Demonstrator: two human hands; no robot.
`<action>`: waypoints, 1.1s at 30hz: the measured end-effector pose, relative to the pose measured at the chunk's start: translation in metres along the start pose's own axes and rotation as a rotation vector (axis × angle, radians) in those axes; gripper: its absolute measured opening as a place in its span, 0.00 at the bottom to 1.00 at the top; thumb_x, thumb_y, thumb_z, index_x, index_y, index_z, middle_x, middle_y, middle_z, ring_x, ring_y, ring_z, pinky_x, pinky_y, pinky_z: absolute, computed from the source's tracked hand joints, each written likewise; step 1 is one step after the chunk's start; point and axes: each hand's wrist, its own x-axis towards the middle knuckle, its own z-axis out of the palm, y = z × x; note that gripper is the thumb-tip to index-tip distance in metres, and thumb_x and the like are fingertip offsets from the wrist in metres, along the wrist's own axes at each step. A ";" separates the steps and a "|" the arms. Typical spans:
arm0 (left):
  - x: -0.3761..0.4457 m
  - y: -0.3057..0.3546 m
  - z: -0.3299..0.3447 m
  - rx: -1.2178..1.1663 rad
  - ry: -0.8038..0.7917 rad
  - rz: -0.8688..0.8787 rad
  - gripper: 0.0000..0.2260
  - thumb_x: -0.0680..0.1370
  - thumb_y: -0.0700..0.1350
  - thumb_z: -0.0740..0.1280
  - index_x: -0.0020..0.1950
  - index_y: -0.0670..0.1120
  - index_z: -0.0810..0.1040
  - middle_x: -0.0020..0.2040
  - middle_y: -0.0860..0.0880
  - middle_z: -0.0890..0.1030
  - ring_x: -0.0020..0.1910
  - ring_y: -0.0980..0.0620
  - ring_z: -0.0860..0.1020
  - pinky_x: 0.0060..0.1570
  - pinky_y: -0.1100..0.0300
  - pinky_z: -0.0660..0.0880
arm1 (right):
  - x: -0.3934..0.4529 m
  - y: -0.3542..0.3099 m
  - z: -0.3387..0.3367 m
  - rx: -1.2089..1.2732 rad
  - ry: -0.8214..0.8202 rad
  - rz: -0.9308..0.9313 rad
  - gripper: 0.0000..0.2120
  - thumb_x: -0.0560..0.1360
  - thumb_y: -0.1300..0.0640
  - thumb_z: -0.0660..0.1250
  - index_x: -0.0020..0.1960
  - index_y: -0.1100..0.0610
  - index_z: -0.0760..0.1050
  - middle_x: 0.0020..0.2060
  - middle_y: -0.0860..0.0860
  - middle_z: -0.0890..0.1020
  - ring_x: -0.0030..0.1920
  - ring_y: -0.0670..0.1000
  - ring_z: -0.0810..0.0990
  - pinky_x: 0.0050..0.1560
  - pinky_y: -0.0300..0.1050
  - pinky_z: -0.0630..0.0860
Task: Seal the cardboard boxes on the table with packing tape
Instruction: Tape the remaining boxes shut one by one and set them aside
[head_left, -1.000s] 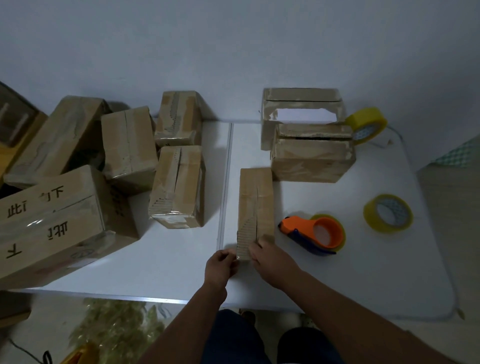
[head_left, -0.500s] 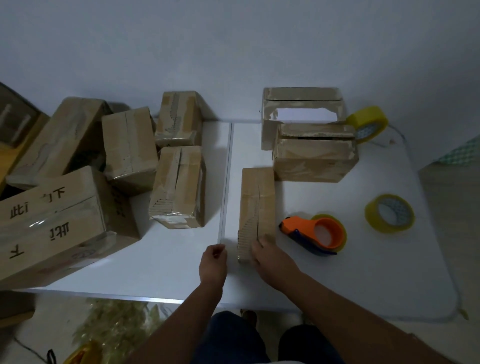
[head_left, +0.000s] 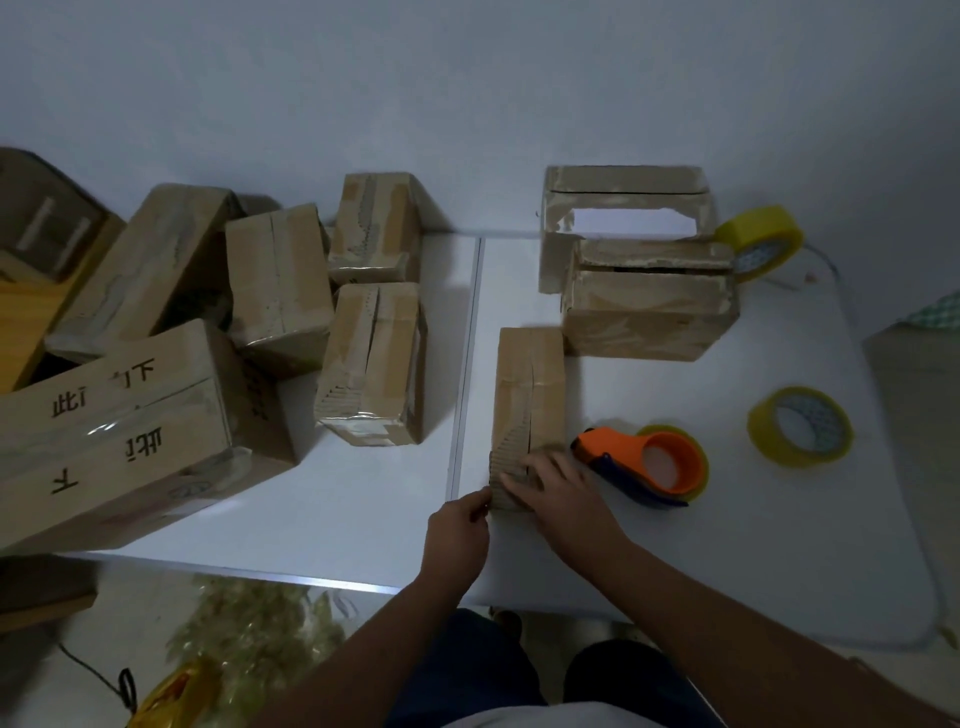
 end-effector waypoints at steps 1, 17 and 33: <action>0.000 0.000 -0.004 0.033 -0.016 0.040 0.16 0.82 0.36 0.61 0.67 0.46 0.78 0.60 0.47 0.83 0.58 0.49 0.81 0.54 0.73 0.66 | 0.000 0.000 0.001 -0.006 0.000 0.001 0.38 0.56 0.60 0.81 0.63 0.47 0.74 0.59 0.53 0.76 0.58 0.57 0.75 0.43 0.54 0.79; 0.039 -0.006 -0.012 0.372 -0.215 0.290 0.20 0.78 0.47 0.70 0.66 0.46 0.68 0.61 0.49 0.76 0.52 0.50 0.79 0.47 0.64 0.74 | 0.003 0.005 0.001 0.058 0.049 -0.056 0.30 0.64 0.55 0.79 0.64 0.46 0.73 0.60 0.54 0.76 0.60 0.58 0.75 0.50 0.58 0.78; 0.071 0.044 -0.011 0.481 -0.001 0.191 0.40 0.76 0.65 0.64 0.80 0.52 0.49 0.81 0.45 0.43 0.79 0.39 0.51 0.73 0.38 0.56 | -0.008 0.012 -0.058 1.081 -0.114 0.379 0.24 0.81 0.48 0.61 0.75 0.50 0.62 0.65 0.50 0.74 0.60 0.48 0.74 0.56 0.40 0.71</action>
